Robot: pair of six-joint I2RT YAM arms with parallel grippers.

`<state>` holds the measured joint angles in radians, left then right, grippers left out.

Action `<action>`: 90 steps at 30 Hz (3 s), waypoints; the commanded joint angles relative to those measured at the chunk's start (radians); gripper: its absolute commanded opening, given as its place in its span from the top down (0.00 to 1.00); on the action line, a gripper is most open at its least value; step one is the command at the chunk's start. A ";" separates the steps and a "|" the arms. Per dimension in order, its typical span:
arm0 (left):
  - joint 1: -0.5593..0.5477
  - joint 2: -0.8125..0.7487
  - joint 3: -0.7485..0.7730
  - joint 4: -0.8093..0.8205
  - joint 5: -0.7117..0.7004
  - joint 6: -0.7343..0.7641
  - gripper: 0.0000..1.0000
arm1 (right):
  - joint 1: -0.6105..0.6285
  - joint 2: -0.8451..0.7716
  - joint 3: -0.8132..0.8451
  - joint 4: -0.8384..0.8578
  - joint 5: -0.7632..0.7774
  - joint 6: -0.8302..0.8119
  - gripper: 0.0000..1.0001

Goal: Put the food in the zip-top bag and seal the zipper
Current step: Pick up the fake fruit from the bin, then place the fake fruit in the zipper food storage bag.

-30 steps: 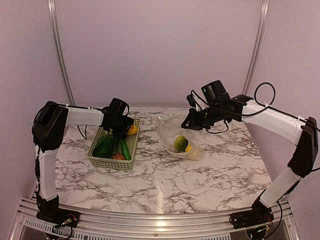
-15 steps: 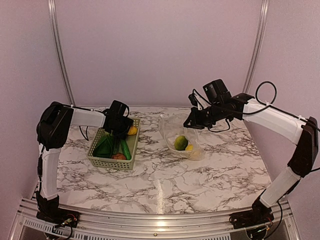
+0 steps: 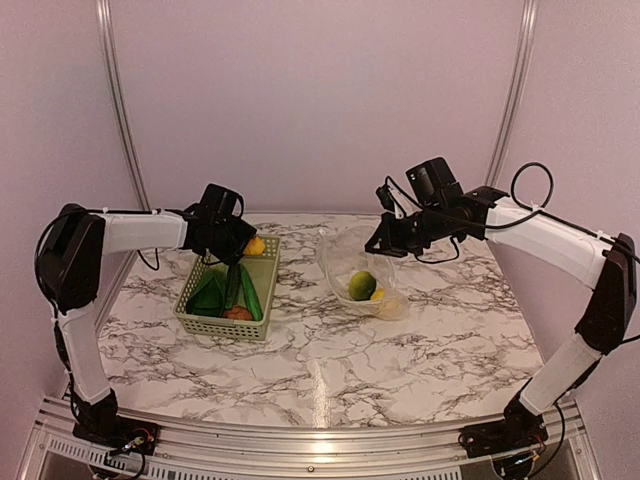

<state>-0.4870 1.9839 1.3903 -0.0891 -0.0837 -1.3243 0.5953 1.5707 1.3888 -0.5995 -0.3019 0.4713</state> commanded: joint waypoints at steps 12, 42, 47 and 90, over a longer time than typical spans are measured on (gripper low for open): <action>-0.098 -0.501 -0.217 -0.089 0.154 0.545 0.47 | 0.006 0.103 0.090 0.048 -0.050 0.034 0.98; -0.452 -0.341 0.147 -0.137 -0.001 0.993 0.54 | 0.069 0.068 0.159 -0.004 -0.022 0.073 0.97; -0.469 -0.287 0.211 -0.140 -0.039 1.019 0.54 | 0.069 0.066 0.127 0.029 -0.055 0.069 0.97; -0.490 -0.135 0.303 -0.089 -0.364 1.036 0.13 | 0.019 0.014 0.087 0.069 -0.190 0.127 0.97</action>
<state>-0.9745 1.8809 1.6249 -0.1638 -0.4412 -0.2661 0.6239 1.6184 1.4651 -0.5533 -0.4866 0.5911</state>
